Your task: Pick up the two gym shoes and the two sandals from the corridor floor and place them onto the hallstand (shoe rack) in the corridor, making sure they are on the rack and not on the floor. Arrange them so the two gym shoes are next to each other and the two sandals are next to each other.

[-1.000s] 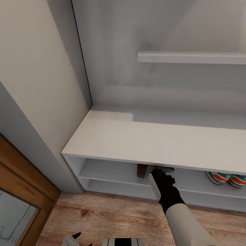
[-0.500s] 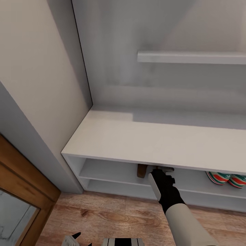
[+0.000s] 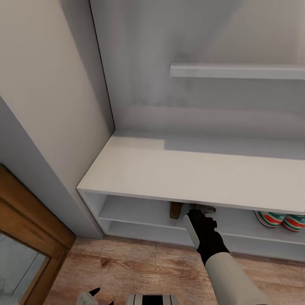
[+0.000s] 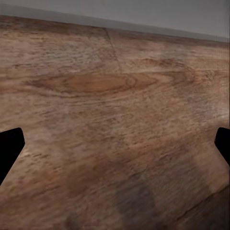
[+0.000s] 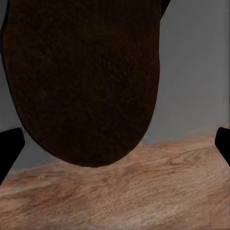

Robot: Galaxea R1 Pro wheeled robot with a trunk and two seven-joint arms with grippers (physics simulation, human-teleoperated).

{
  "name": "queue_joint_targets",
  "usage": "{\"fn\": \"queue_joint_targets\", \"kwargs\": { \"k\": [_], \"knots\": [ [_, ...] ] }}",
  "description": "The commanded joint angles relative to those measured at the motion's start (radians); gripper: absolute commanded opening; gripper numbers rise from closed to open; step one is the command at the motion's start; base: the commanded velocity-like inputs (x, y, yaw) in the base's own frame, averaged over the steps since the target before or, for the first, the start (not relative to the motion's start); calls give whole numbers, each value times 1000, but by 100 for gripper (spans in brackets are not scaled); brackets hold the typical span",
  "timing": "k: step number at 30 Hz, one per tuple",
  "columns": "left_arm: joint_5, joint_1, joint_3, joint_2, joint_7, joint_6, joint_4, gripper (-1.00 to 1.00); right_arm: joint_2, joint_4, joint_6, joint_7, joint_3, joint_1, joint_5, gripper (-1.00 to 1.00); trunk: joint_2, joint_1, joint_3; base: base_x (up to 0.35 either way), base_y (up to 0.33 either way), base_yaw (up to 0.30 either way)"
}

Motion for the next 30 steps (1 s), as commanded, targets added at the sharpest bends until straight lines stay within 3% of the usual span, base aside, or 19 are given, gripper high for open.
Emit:
{"fn": "queue_joint_targets", "kwargs": {
  "k": [1,30],
  "knots": [
    [3,-1,3,0,-7,0,1,100,0,-1,2,-9,1,0,-10,100,0,-1,-1,-211,0,0],
    [3,-1,5,1,-7,1,1,100,0,10,-4,-7,3,1,-11,100,0,-1,-1,-321,0,0]
  ]
}}
